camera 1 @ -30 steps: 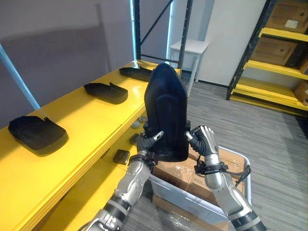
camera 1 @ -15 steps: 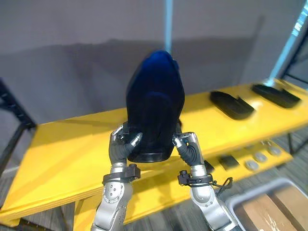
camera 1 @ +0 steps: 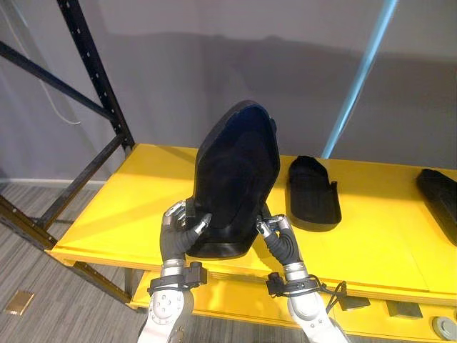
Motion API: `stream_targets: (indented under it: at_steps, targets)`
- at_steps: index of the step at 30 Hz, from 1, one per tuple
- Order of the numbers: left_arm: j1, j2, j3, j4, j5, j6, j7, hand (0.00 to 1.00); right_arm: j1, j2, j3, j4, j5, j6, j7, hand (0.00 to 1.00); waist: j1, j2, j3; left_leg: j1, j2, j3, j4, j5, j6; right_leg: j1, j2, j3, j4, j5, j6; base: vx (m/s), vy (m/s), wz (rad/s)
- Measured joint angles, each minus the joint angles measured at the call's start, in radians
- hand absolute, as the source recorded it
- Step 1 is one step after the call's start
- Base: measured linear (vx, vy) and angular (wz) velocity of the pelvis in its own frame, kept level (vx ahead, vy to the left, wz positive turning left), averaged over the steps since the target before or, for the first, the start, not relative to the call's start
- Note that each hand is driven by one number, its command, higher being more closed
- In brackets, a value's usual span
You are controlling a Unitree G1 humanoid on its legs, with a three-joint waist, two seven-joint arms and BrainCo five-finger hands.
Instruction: Walk over and take plastic housings, then place them on the shelf
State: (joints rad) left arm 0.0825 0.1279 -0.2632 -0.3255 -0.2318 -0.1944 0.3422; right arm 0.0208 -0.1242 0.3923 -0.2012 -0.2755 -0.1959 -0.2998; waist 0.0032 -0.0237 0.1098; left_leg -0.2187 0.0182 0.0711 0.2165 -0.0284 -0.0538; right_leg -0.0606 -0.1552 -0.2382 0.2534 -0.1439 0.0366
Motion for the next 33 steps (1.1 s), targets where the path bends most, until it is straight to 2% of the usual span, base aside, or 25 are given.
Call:
stream_targets:
  at_steps: [1,2,3,5,6,7,8,9,11,12,15,17,19,20,21,23,24,26,29,33]
  targets:
    - [-0.006,-0.003,-0.003,0.000,-0.002,0.000,-0.004,1.00,0.007,-0.002,-0.006,-0.016,0.003,0.000,0.002,1.00,-0.011,0.000,0.000,-0.018,0.054,0.091,0.063,-0.008,0.012,0.005,-0.025,-0.017,0.001,0.000,0.001,0.06,0.121,0.42]
    - [-0.010,-0.003,-0.003,0.000,-0.010,-0.003,-0.016,1.00,0.017,-0.003,-0.006,-0.030,0.012,0.000,0.002,1.00,-0.020,0.002,-0.002,-0.021,0.115,0.136,0.098,-0.010,0.009,0.009,-0.047,-0.022,0.001,0.004,0.006,0.07,0.165,0.31]
    - [-0.010,-0.002,-0.004,0.000,-0.015,-0.006,-0.021,1.00,0.019,-0.005,-0.006,-0.038,0.016,0.000,0.003,1.00,-0.024,0.003,-0.003,-0.019,0.149,0.144,0.105,-0.013,0.003,0.009,-0.054,-0.021,-0.003,0.009,0.015,0.07,0.247,0.15]
    - [-0.024,-0.001,-0.015,0.001,-0.034,-0.013,-0.035,1.00,0.033,-0.025,-0.016,-0.078,0.023,-0.001,0.003,1.00,-0.037,0.046,-0.028,-0.005,0.244,0.124,0.066,-0.010,-0.009,0.013,-0.058,-0.023,-0.044,0.036,0.060,0.09,0.347,0.05]
    - [-0.035,-0.001,-0.031,0.004,-0.046,-0.012,-0.037,1.00,0.041,-0.031,-0.028,-0.093,0.043,-0.003,0.005,1.00,-0.039,0.070,-0.038,0.022,0.267,0.101,0.020,0.033,-0.029,0.026,-0.054,-0.024,-0.073,0.052,0.088,0.11,0.447,0.06]
    - [-0.056,0.010,-0.043,0.023,-0.060,-0.013,-0.040,1.00,0.060,-0.017,-0.037,-0.094,0.061,-0.009,0.006,1.00,-0.045,0.058,-0.045,0.049,0.232,0.084,-0.024,0.021,-0.119,0.052,-0.081,-0.022,-0.114,0.080,0.121,0.09,0.456,0.19]
    - [-0.073,0.033,-0.047,0.039,-0.077,-0.012,-0.042,1.00,0.078,0.001,-0.034,-0.097,0.068,-0.009,0.009,1.00,-0.049,0.033,-0.047,0.057,0.188,0.084,-0.037,0.027,-0.106,0.069,-0.112,-0.026,-0.143,0.119,0.110,0.08,0.530,0.26]
    - [-0.083,0.060,-0.052,0.040,-0.096,-0.012,-0.044,1.00,0.084,0.020,-0.035,-0.097,0.073,-0.009,0.012,0.00,-0.051,0.018,-0.054,0.064,0.159,0.084,-0.044,0.023,-0.096,0.079,-0.137,-0.025,-0.156,0.144,0.107,0.04,0.394,0.27]
    - [-0.121,0.099,-0.053,0.045,-0.121,-0.015,-0.044,1.00,0.080,0.048,-0.034,-0.099,0.081,-0.010,0.017,0.00,-0.046,-0.002,-0.065,0.093,0.100,0.094,-0.056,0.017,-0.058,0.090,-0.196,-0.016,-0.152,0.182,0.118,0.03,0.329,0.07]
    - [-0.133,0.121,-0.047,0.045,-0.142,-0.035,-0.044,1.00,0.051,0.052,-0.028,-0.098,0.083,-0.010,0.018,0.00,-0.036,0.001,-0.064,0.120,0.084,0.122,-0.079,0.020,-0.045,0.073,-0.212,0.008,-0.129,0.208,0.115,0.00,0.299,-0.27]
    - [-0.175,0.141,-0.015,0.045,-0.192,-0.068,-0.048,1.00,-0.038,0.053,-0.018,-0.096,0.083,-0.010,0.021,0.00,-0.033,0.002,-0.064,0.096,0.095,0.185,-0.089,0.026,-0.029,-0.005,-0.200,0.036,-0.127,0.246,0.115,-0.08,0.157,-0.59]
    - [-0.187,0.142,-0.002,0.045,-0.205,-0.069,-0.051,1.00,-0.063,0.053,-0.017,-0.091,0.083,-0.010,0.021,0.00,-0.037,0.005,-0.062,0.092,0.102,0.208,-0.103,0.030,-0.028,-0.024,-0.191,0.035,-0.141,0.243,0.118,-0.13,-0.004,-0.49]
    - [-0.187,0.142,0.004,0.046,-0.217,-0.064,-0.060,1.00,-0.065,0.051,-0.017,-0.091,0.090,-0.009,0.026,0.00,-0.043,0.004,-0.062,0.100,0.108,0.219,-0.129,0.046,-0.044,-0.017,-0.180,0.034,-0.177,0.225,0.135,-0.09,-0.097,-0.28]
    - [-0.187,0.137,0.011,0.051,-0.218,-0.061,-0.068,1.00,-0.066,0.045,-0.019,-0.091,0.092,-0.008,0.033,0.00,-0.048,0.002,-0.064,0.106,0.111,0.221,-0.149,0.067,-0.054,-0.013,-0.174,0.034,-0.194,0.199,0.157,-0.05,-0.125,-0.06]
    - [-0.187,0.128,0.015,0.055,-0.218,-0.056,-0.074,1.00,-0.066,0.037,-0.024,-0.091,0.092,-0.006,0.040,0.00,-0.049,0.010,-0.060,0.112,0.116,0.220,-0.164,0.080,-0.059,-0.012,-0.166,0.034,-0.198,0.192,0.163,-0.02,-0.152,-0.08]
    - [-0.182,0.081,0.038,0.087,-0.219,-0.016,-0.106,1.00,-0.060,-0.010,-0.069,-0.094,0.091,0.015,0.085,0.00,-0.049,0.054,-0.050,0.173,0.152,0.226,-0.271,0.149,-0.074,-0.006,-0.113,0.035,-0.197,0.192,0.150,-0.01,-0.147,-0.16]
    - [-0.183,0.072,0.041,0.096,-0.219,-0.007,-0.116,1.00,-0.056,-0.023,-0.080,-0.100,0.091,0.021,0.100,0.00,-0.050,0.060,-0.053,0.188,0.161,0.229,-0.300,0.166,-0.084,-0.004,-0.100,0.035,-0.198,0.192,0.146,0.01,-0.110,-0.16]
    - [-0.196,0.055,0.042,0.116,-0.247,0.018,-0.158,1.00,-0.025,-0.037,-0.130,-0.141,0.091,0.027,0.160,0.00,-0.065,0.057,-0.050,0.210,0.193,0.229,-0.307,0.171,-0.096,0.023,-0.067,0.031,-0.213,0.195,0.139,0.01,-0.078,-0.09]
    - [-0.224,0.038,0.043,0.136,-0.254,0.038,-0.196,1.00,0.023,-0.020,-0.177,-0.177,0.108,0.027,0.207,0.00,-0.082,0.056,-0.050,0.212,0.196,0.230,-0.308,0.171,-0.098,0.024,-0.063,0.036,-0.213,0.195,0.139,-0.01,-0.015,-0.04]
    - [-0.233,0.015,0.052,0.159,-0.248,0.064,-0.206,1.00,0.066,0.015,-0.197,-0.176,0.136,0.028,0.233,0.00,-0.089,0.058,-0.046,0.216,0.197,0.237,-0.308,0.169,-0.100,0.023,-0.061,0.045,-0.218,0.195,0.138,-0.02,0.016,-0.06]
